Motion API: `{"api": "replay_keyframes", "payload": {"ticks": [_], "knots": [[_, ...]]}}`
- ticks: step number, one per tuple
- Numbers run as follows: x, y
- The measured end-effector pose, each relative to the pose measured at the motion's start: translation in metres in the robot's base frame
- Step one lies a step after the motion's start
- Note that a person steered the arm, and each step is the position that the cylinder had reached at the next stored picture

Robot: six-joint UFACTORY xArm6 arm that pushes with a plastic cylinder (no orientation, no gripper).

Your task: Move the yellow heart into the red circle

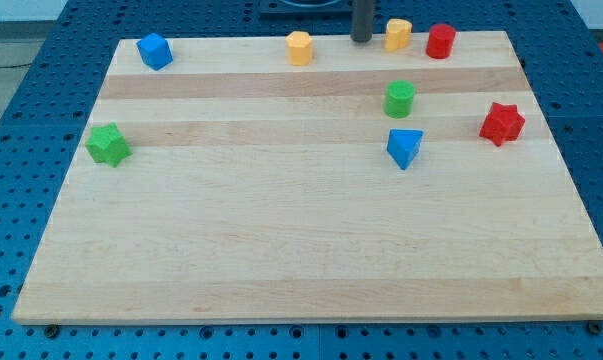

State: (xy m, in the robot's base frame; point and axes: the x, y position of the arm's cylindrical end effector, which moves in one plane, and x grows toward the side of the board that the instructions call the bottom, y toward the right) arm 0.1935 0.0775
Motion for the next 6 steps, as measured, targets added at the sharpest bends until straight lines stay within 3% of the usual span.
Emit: {"api": "replay_keyframes", "payload": {"ticks": [4, 6], "knots": [[-0.001, 0.026], [0.033, 0.06]]}}
